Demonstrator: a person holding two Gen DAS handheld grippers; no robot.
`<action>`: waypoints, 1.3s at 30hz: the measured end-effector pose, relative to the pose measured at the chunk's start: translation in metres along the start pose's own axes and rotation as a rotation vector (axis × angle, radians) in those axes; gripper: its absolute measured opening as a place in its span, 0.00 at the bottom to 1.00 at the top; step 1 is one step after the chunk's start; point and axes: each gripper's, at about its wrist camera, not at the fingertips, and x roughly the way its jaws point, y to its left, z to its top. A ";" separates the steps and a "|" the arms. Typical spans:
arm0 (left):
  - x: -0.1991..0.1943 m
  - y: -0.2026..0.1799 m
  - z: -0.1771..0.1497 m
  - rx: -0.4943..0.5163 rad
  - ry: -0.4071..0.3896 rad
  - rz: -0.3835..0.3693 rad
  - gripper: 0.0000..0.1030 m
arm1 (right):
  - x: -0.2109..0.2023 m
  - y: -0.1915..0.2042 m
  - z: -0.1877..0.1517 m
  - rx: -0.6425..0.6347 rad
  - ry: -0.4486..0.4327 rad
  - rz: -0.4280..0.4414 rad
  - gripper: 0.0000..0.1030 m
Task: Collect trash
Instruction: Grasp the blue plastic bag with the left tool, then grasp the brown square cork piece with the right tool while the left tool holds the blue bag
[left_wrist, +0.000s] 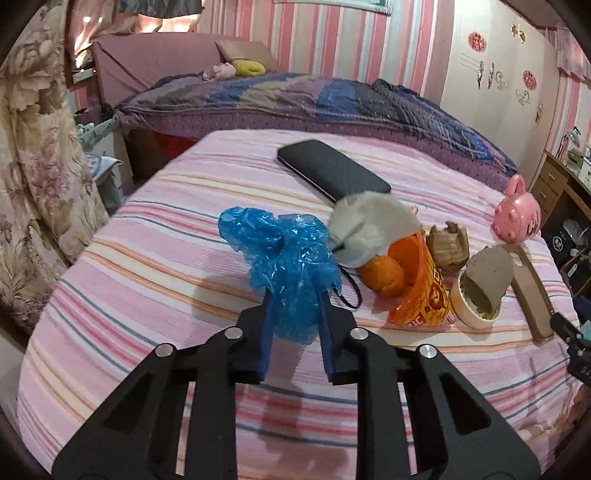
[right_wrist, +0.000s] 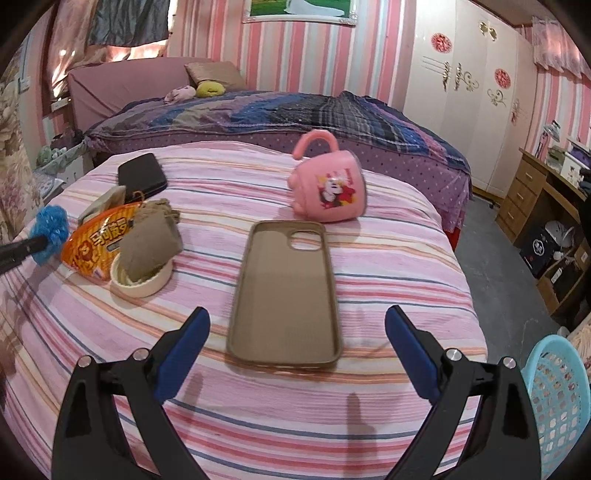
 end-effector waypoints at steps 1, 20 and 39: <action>-0.003 0.004 0.000 -0.005 -0.004 0.005 0.19 | 0.000 0.003 0.000 -0.008 -0.001 0.002 0.91; 0.003 0.038 0.004 -0.018 0.023 0.101 0.19 | 0.030 0.091 0.031 -0.175 0.000 0.136 0.90; -0.005 0.033 0.005 -0.016 0.011 0.098 0.19 | 0.026 0.094 0.031 -0.179 -0.022 0.191 0.55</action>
